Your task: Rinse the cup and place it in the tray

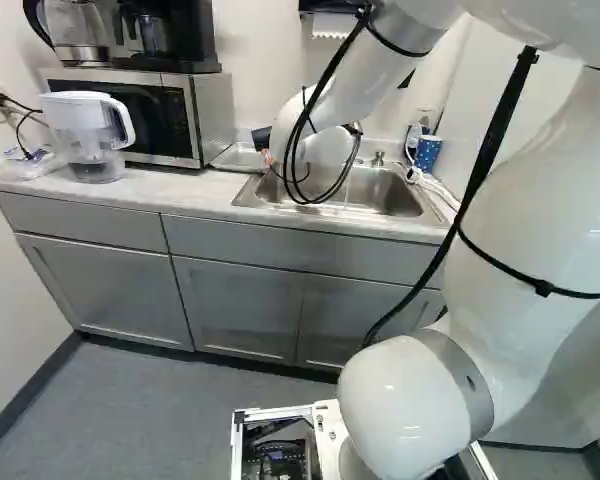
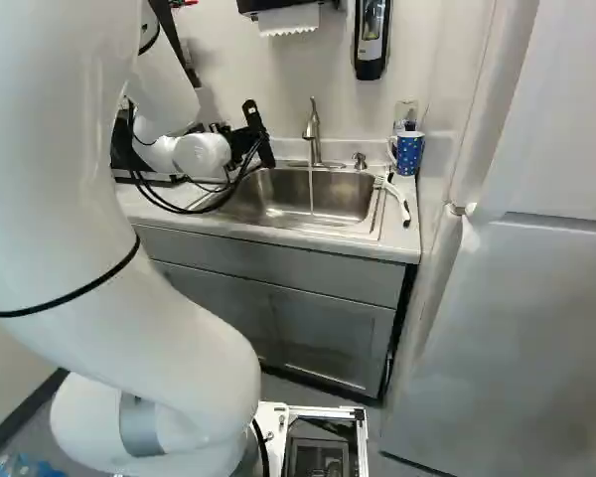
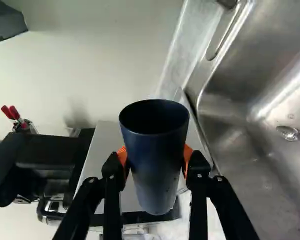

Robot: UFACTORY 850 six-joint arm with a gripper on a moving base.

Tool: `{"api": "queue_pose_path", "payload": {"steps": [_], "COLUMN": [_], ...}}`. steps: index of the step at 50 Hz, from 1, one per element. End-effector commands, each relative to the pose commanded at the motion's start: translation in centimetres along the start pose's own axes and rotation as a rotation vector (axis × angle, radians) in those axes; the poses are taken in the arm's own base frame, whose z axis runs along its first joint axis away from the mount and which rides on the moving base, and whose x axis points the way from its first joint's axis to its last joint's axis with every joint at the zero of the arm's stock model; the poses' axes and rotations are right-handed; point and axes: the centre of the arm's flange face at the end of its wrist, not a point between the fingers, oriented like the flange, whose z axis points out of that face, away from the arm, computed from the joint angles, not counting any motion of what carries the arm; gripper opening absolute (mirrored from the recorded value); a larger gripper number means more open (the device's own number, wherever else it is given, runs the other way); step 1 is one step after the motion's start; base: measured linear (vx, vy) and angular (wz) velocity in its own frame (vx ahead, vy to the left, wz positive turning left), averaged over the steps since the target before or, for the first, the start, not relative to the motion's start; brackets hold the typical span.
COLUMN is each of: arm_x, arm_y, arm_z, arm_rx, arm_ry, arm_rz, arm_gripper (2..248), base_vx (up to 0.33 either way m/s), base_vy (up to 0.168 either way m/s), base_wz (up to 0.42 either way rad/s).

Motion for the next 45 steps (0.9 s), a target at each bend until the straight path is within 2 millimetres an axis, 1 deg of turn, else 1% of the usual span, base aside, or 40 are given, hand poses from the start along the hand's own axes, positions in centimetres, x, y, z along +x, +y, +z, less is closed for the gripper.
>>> {"api": "queue_pose_path", "payload": {"steps": [45], "arm_x": [0.00], "arm_y": [0.00], "arm_z": [0.00], "arm_rx": [0.000], "arm_ry": [0.000], "arm_rz": [-0.476], "arm_gripper": [123], "base_vx": [0.000], "base_vy": [0.000], "base_wz": [0.000]}}
